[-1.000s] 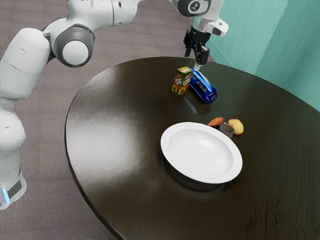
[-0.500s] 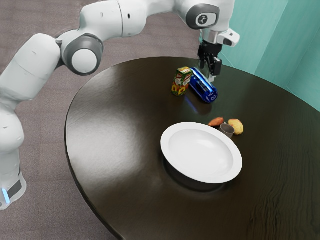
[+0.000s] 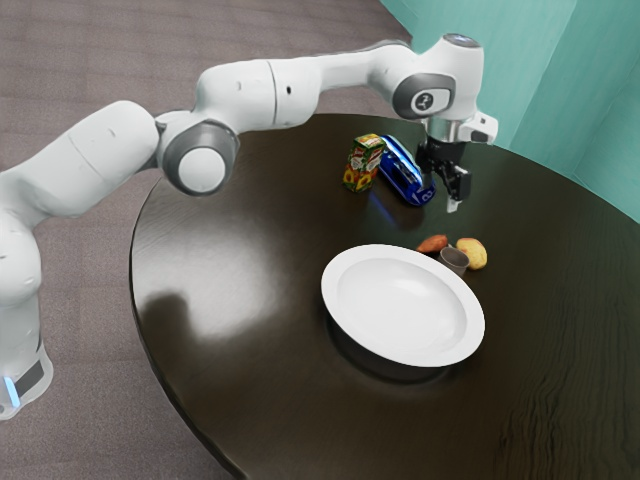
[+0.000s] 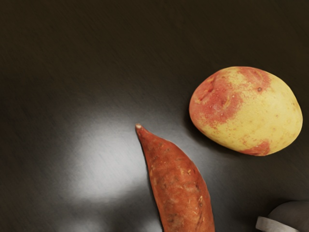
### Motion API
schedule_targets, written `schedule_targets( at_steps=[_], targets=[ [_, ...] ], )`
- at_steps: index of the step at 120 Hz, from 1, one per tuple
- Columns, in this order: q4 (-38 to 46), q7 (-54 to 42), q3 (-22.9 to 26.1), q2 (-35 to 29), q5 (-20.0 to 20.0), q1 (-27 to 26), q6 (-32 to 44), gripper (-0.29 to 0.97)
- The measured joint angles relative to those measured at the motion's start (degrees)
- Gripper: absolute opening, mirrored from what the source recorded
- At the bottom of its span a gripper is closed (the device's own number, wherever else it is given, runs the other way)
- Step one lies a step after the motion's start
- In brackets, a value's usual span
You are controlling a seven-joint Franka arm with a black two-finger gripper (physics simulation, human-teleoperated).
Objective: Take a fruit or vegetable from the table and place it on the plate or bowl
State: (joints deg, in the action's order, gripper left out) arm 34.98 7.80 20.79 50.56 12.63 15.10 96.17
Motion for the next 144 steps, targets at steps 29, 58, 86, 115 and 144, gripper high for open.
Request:
schedule_targets(
  at_steps=[29, 58, 86, 115, 144],
  targets=[
    [0.01, 1.05, -0.32, 5.16, -0.1, 0.49, 3.85, 0.68],
    [0.91, 1.83, -3.53, 4.08, 0.21, -3.44, 5.58, 0.68],
    [1.08, 2.6, -7.78, 2.84, 0.64, -3.79, 5.99, 0.68],
    [0.98, 3.15, -7.96, 3.97, 1.2, -4.24, 6.22, 0.68],
    [-4.48, 3.54, -7.65, 7.35, 1.62, -5.33, 9.71, 0.68]
  ],
)
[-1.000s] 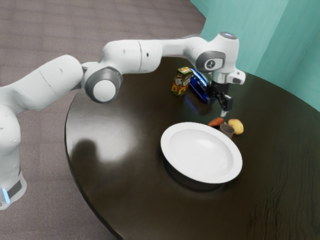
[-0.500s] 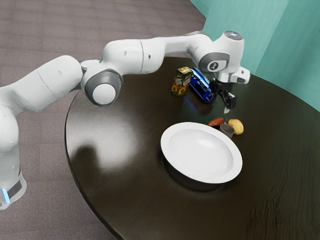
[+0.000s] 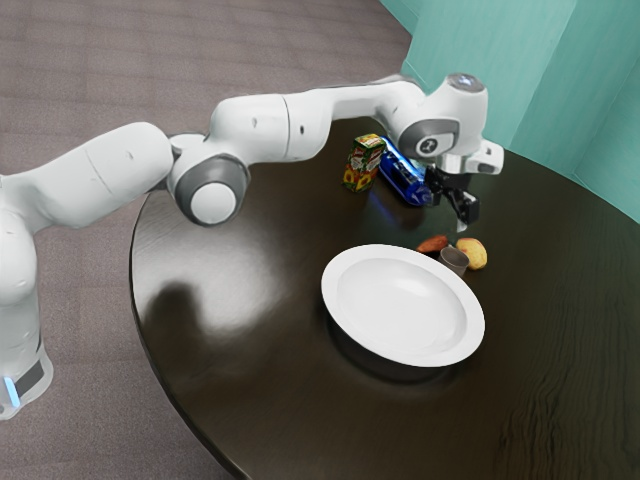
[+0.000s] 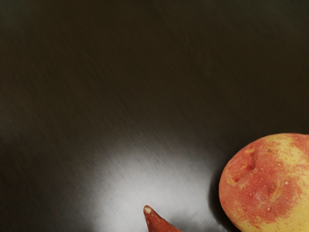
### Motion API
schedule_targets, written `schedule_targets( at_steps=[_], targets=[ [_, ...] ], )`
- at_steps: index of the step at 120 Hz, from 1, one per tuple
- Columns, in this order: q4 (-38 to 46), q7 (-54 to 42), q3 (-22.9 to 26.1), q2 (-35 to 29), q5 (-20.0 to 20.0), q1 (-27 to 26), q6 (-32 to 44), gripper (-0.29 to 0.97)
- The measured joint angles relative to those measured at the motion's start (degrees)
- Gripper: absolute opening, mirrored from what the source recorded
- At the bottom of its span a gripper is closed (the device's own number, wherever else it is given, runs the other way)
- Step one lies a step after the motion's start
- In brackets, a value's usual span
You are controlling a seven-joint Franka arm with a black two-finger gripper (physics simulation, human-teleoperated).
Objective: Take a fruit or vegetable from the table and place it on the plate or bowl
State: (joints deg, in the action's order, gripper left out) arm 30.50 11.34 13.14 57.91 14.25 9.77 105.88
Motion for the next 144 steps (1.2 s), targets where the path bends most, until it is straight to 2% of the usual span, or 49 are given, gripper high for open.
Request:
schedule_targets(
  at_steps=[10, 19, 32, 44, 54, 64, 90, 104, 121, 144],
  targets=[
    [-2.78, 0.6, 0.15, 1.43, 0.24, -0.84, 0.83, 0.68],
    [-0.11, 1.78, 0.45, -2.03, 0.62, -1.18, 1.33, 0.68],
    [2.49, 4.45, 3.42, -5.68, 0.46, -0.75, 0.55, 0.68],
    [5.61, 7.83, 3.23, -8.94, -0.74, -0.69, -0.81, 0.68],
    [5.71, 10.37, -0.78, -9.07, -1.35, -0.99, -1.48, 0.68],
    [5.73, 12.76, -2.14, -9.13, -1.57, -1.06, -1.82, 0.68],
    [6.24, 17.77, -1.93, -9.09, -1.87, -1.02, -2.04, 0.68],
    [6.65, 19.76, 0.7, -8.55, -1.79, -0.25, -2.24, 0.68],
    [8.6, 21.52, -0.28, -9.73, -1.85, -2.28, -2.34, 0.68],
    [11.83, 22.21, -1.15, -11.14, -3.39, -1.08, -2.4, 0.68]
  ],
)
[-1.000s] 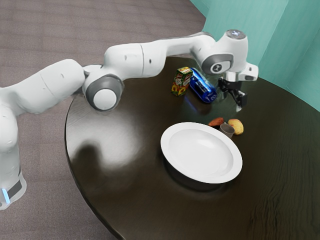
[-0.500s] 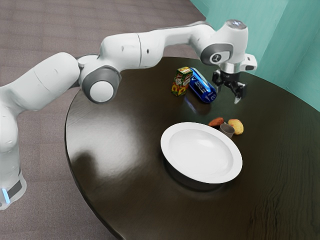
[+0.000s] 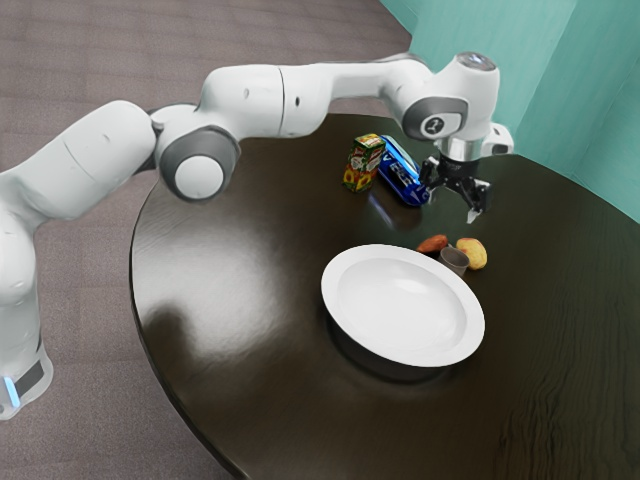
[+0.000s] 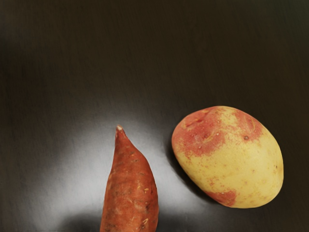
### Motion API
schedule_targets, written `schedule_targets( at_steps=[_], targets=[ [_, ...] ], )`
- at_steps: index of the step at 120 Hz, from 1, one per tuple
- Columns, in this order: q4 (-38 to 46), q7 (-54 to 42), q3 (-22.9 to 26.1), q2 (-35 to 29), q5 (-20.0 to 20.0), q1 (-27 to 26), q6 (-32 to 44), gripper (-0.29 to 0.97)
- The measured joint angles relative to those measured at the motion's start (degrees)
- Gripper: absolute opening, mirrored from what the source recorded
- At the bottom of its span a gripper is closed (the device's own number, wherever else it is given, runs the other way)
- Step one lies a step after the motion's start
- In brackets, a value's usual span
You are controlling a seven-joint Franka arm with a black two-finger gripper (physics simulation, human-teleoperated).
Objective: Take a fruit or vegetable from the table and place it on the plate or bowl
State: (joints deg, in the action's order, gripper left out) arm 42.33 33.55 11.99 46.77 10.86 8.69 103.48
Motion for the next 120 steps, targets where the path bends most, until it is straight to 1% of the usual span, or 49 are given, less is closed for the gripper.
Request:
schedule_targets(
  at_steps=[54, 78, 120],
  targets=[
    [2.59, -6.72, 0.46, 0.28, -2.13, 1.6, -0.21, 0.68],
    [2.17, -8.97, 0.72, 2.12, -2.29, 2.09, 0.26, 0.68],
    [1.16, -11.51, 1.36, 5.68, -1.92, 2.79, 3.85, 0.68]
  ],
)
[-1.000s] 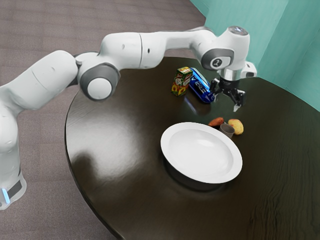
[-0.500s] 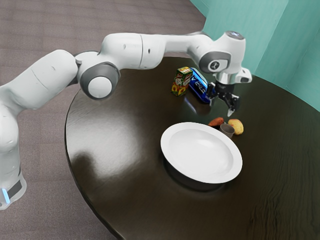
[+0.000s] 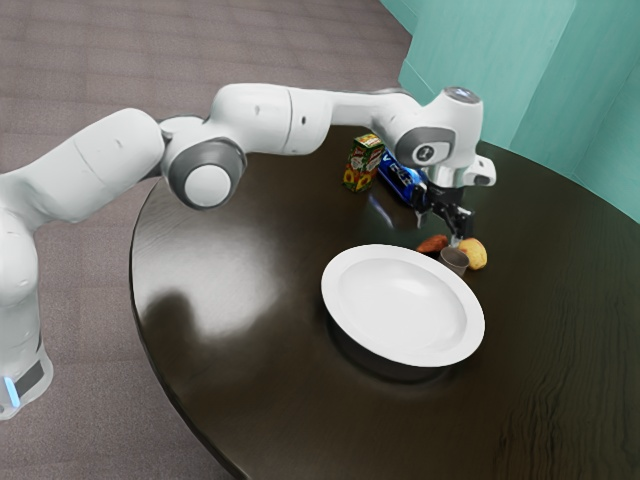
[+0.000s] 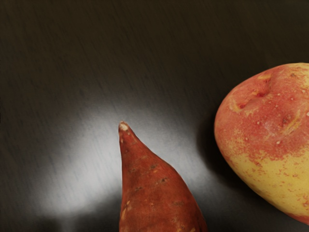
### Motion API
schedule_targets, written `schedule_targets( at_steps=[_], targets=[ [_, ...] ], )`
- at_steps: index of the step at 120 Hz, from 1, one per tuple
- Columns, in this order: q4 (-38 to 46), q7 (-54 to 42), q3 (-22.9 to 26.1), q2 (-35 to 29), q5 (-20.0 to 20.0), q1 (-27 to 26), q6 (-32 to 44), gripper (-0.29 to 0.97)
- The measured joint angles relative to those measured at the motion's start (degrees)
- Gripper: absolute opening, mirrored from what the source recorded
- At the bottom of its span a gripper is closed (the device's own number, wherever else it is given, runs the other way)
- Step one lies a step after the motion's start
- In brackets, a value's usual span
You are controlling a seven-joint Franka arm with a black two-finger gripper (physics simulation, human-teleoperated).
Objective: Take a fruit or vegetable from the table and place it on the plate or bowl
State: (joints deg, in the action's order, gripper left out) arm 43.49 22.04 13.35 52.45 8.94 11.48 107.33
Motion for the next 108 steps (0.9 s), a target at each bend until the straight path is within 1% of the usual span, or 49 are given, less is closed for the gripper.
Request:
schedule_targets(
  at_steps=[72, 108],
  targets=[
    [-0.65, -1.95, 1.01, 1.09, 0.03, 0.57, 1.02, 0.68],
    [-0.65, -2.37, 0.76, 1.33, 0.03, 0.49, 1.07, 0.68]
  ],
)
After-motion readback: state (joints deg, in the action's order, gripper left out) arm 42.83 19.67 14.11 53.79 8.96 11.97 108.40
